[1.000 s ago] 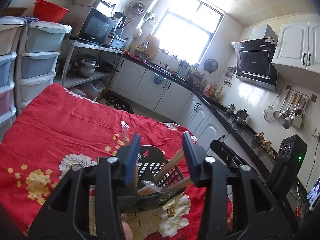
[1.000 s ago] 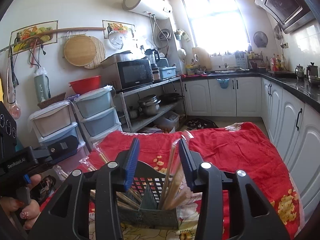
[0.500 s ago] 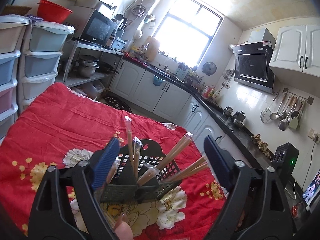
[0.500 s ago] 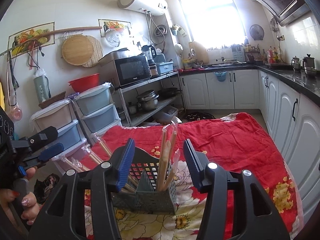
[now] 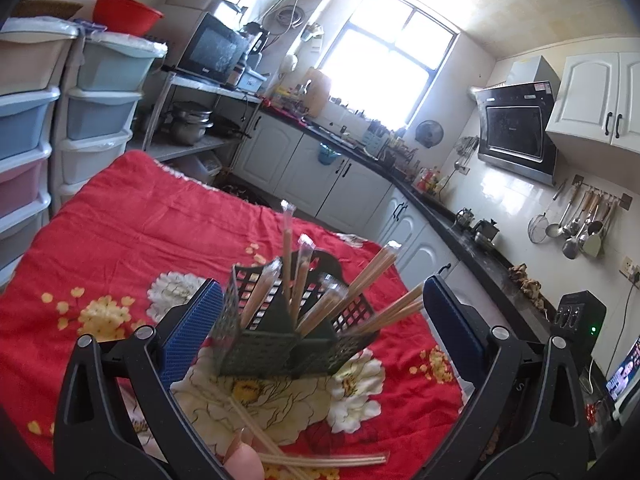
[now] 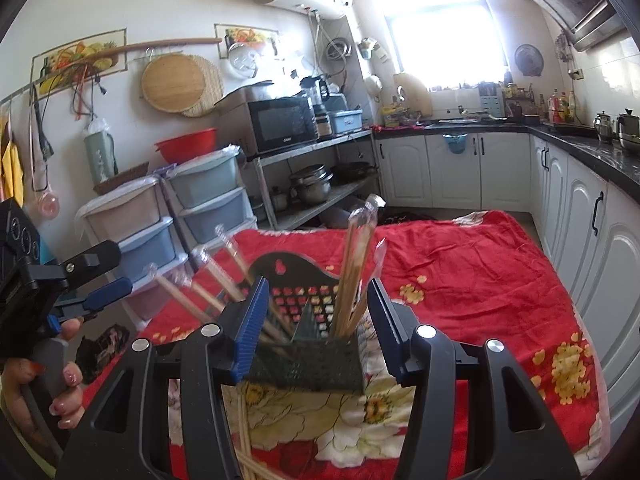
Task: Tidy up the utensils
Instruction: 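Pull both open tools back and lower them toward the chopstick pile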
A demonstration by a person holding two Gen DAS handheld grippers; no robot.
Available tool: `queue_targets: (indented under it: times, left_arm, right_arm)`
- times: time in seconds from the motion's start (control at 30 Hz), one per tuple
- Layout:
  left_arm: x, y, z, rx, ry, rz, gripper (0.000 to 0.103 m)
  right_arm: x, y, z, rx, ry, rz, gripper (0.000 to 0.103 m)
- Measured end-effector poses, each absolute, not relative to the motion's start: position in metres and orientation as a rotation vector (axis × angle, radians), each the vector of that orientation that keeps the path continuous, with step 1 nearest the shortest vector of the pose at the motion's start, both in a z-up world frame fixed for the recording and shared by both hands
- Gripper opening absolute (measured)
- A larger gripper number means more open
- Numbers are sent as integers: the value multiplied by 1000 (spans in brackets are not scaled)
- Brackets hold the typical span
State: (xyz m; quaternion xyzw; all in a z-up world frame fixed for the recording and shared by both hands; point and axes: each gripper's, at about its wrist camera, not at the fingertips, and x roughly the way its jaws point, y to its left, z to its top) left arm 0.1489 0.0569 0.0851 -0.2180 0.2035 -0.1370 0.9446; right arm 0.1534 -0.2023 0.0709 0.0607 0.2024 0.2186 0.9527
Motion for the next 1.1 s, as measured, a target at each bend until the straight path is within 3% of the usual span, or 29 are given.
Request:
queue_targets:
  times: [1.1]
  left_arm:
    - [149, 80, 14, -456, 601, -172, 92]
  right_arm:
    - [121, -141, -1, -55, 615, 595, 49]
